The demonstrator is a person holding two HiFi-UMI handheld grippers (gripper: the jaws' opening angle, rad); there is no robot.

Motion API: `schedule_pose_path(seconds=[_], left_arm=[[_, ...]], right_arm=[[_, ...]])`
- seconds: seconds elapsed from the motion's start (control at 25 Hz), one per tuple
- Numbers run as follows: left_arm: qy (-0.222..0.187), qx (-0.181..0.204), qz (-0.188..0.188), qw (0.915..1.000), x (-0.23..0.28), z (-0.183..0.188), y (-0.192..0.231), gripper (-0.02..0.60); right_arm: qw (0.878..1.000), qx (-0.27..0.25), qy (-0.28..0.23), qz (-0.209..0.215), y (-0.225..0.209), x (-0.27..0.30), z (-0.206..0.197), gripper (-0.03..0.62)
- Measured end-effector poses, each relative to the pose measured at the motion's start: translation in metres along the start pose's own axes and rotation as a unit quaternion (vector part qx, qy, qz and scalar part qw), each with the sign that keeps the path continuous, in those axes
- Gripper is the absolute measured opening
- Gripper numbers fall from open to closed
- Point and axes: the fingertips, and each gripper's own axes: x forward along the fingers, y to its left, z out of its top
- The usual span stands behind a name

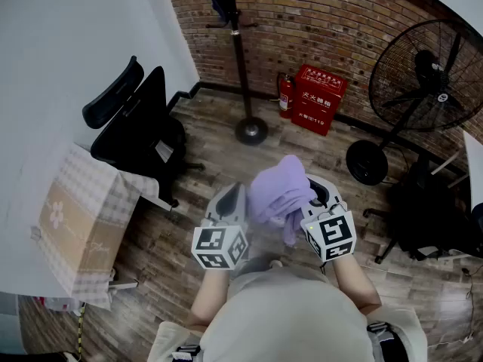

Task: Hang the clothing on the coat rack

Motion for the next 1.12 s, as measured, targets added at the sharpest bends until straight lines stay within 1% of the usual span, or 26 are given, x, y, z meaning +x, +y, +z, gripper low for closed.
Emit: schedule_pose_path(seconds=[0.24, 0.44, 0.68, 0.92, 1.12], left_arm=[[-0.008, 0.002, 0.002, 1.0, -0.016, 0.0, -0.012, 0.005], [-0.008, 0.004, 0.005, 0.9999, -0.021, -0.001, -0.012, 0.005], [-0.009, 0.008, 0.005, 0.9999, -0.022, 0.002, -0.015, 0.005], [-0.003, 0.007, 0.007, 0.9999, -0.023, 0.001, -0.011, 0.005], [0.001, 0.007, 0.007, 0.9999, -0.015, -0.001, -0.009, 0.005]], right_arm=[[1.0, 0.003, -0.005, 0.008, 0.011, -0.016, -0.001, 0.018], [1.0, -0.002, -0.014, 0.008, 0.012, -0.017, 0.006, 0.018], [1.0, 0.003, -0.013, 0.01, 0.008, -0.018, 0.006, 0.018], [0.999, 0.029, -0.017, 0.011, 0.005, -0.015, 0.004, 0.018], [0.999, 0.026, -0.016, 0.012, 0.003, -0.009, 0.001, 0.018]])
